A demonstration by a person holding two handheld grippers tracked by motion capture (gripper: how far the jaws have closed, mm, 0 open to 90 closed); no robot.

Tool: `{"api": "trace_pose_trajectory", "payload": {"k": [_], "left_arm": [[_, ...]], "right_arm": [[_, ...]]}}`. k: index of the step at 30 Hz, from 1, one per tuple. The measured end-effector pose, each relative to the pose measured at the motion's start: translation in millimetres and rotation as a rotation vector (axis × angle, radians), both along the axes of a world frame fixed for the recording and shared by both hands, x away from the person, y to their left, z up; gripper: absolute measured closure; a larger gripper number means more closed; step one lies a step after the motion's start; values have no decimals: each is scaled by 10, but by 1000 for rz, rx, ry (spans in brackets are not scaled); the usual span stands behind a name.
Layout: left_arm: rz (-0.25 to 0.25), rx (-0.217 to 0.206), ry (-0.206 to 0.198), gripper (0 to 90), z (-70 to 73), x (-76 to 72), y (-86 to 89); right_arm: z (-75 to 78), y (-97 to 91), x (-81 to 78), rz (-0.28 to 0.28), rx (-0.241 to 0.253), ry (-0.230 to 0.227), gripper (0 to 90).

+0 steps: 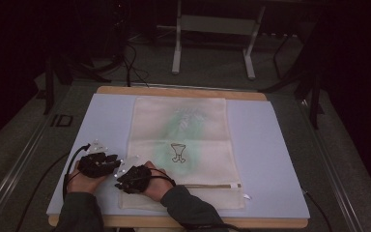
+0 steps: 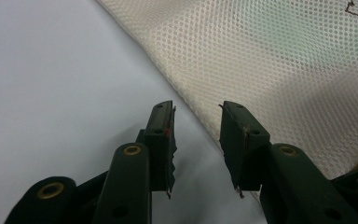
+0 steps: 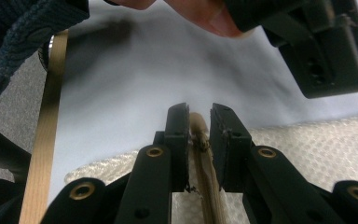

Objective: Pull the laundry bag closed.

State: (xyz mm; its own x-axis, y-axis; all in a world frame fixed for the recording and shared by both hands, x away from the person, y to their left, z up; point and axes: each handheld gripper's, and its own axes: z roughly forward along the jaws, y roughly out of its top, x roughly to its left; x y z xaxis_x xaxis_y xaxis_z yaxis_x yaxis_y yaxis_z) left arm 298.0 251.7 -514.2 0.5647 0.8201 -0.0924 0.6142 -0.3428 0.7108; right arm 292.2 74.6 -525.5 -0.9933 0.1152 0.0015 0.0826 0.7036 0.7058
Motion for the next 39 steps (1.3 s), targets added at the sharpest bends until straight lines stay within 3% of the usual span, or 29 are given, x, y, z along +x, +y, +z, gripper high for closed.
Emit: {"api": "trace_pose_trajectory", "payload": {"k": [8, 22, 32, 39], "left_arm": [[2, -1, -2, 645, 1, 0, 6], [6, -2, -4, 645, 5, -3, 8], [15, -4, -6, 645, 11, -7, 27], [15, -2, -5, 645, 11, -7, 28]], "right_arm": [[-30, 97, 8, -2, -23, 5, 774], [-45, 198, 2, -10, -70, -26, 811], [18, 127, 32, -22, 5, 15, 811], [82, 23, 14, -24, 34, 11, 809]]}}
